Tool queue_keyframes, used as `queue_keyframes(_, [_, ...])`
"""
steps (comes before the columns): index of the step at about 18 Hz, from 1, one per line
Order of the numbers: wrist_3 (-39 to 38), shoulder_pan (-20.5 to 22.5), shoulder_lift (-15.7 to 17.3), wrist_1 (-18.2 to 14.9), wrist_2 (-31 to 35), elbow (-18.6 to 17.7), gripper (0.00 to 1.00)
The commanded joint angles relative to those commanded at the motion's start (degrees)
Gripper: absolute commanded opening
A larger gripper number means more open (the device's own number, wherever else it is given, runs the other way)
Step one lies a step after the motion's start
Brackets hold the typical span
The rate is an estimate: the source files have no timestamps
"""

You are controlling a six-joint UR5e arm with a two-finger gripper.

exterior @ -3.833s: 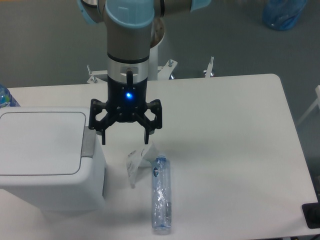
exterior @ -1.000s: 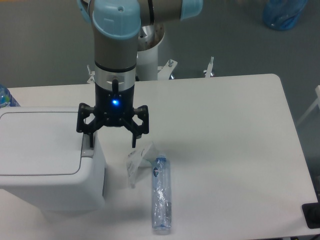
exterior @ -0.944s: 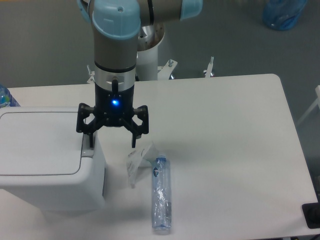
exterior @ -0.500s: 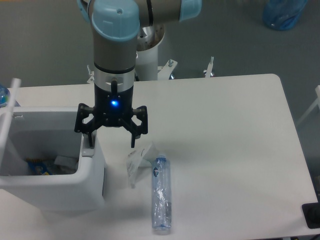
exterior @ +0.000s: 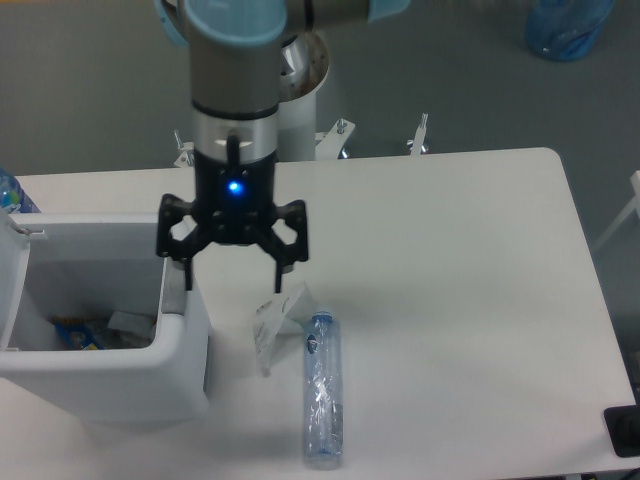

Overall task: Open the trash can
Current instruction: 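Raise the gripper away from the opened trash can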

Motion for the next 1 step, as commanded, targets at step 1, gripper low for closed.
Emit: queue_keyframes(1, [1.41,0.53,0.0,-0.26,1.14,-0.26,1.0])
